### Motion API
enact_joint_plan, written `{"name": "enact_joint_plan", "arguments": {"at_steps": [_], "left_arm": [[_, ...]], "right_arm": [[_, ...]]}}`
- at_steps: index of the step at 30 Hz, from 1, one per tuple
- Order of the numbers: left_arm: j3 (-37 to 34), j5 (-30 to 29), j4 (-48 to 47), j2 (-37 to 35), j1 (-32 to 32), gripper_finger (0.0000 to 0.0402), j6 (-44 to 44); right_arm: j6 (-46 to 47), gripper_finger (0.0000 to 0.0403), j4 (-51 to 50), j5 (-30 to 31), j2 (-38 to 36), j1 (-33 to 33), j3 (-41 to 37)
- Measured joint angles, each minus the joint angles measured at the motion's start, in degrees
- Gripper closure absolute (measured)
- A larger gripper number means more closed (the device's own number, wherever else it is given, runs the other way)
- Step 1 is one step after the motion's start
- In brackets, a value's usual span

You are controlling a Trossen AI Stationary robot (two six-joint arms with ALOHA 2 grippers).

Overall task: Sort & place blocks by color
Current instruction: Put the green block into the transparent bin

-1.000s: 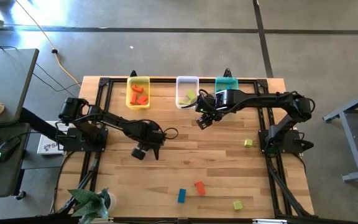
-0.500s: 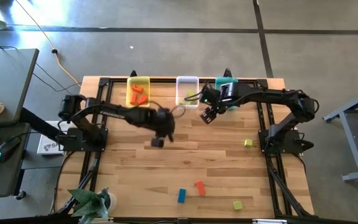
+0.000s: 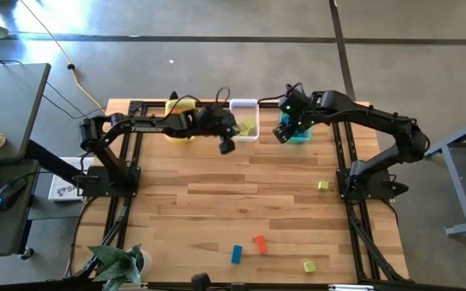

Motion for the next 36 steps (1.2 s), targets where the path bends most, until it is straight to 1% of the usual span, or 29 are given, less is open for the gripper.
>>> {"name": "enact_joint_plan", "arguments": {"at_steps": [5, 8, 12, 16, 19, 23, 28, 32, 36], "left_arm": [[0.0, 3.4, 7.7, 1.8, 4.0, 0.0299, -4.6], [0.0, 4.1, 11.1, 2.9, 5.6, 0.0298, -7.3], [0.0, 5.0, 12.5, 4.9, 7.0, 0.0297, -9.7], [0.0, 8.7, 12.3, 7.3, 7.6, 0.0296, -12.4], [0.0, 9.7, 12.4, 9.1, 7.5, 0.0291, -14.5], [0.0, 9.3, 12.4, 10.3, 7.3, 0.0272, -17.3], [0.0, 9.3, 12.6, 10.4, 7.4, 0.0236, -15.9], [0.0, 9.3, 12.7, 10.4, 8.0, 0.0207, -15.7], [0.0, 9.5, 12.7, 10.3, 8.2, 0.0184, -16.2]], "right_arm": [[0.9, 0.0183, 0.0, -0.6, -0.1, -1.4, 0.0], [1.9, 0.0183, 0.0, -2.0, -0.1, -1.6, 0.0], [1.5, 0.0183, 0.0, -3.3, 0.0, -1.6, 0.0], [0.2, 0.0183, 0.1, -5.6, 0.0, -1.6, 0.0], [1.4, 0.0183, 0.1, -7.8, 0.0, -1.6, 0.0], [5.0, 0.0183, -0.6, -8.6, 0.0, -0.8, 0.0], [9.6, 0.0183, -3.7, -8.8, 0.0, 1.4, 0.0], [13.8, 0.0183, -5.6, -9.3, 0.0, 4.3, 0.0], [15.7, 0.0183, -7.3, -11.9, 0.0, 7.9, 0.0]]}}
